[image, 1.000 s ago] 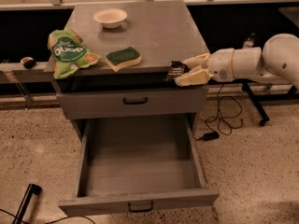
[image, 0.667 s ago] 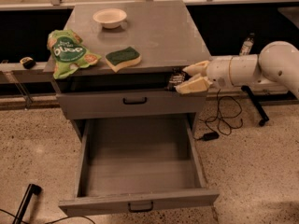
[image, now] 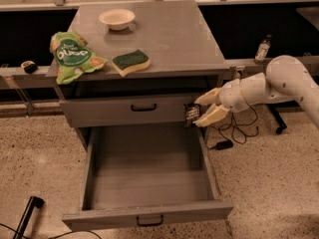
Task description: Place rxbar chocolate into middle drawer
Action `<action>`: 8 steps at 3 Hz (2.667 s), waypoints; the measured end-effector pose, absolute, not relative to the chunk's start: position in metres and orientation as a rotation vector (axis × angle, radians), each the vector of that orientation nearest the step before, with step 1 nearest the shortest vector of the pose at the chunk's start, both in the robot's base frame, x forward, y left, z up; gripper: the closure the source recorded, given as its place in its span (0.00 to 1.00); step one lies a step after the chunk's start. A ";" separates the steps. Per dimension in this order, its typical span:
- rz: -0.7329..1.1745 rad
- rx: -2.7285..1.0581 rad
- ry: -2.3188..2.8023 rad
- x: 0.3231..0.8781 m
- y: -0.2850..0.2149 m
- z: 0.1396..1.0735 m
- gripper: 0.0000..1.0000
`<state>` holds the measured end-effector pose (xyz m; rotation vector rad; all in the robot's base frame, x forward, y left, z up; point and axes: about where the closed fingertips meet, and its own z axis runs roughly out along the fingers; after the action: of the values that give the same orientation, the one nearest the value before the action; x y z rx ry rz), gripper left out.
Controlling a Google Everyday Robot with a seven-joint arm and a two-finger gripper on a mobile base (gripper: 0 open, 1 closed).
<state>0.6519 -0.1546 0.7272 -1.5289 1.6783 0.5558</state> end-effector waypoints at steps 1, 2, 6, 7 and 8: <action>0.639 -1.610 1.668 0.628 -0.151 0.720 1.00; 0.678 -1.527 1.683 0.626 -0.141 0.693 1.00; 0.604 -1.517 1.703 0.622 -0.066 0.548 1.00; 0.578 -1.562 1.706 0.629 -0.039 0.506 1.00; 0.568 -1.594 1.693 0.633 -0.019 0.483 1.00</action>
Offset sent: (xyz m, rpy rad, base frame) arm -0.0149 0.0258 -0.0872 0.1458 0.0710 -0.1002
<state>0.6328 -0.0194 0.4827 -1.5944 1.6926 0.5685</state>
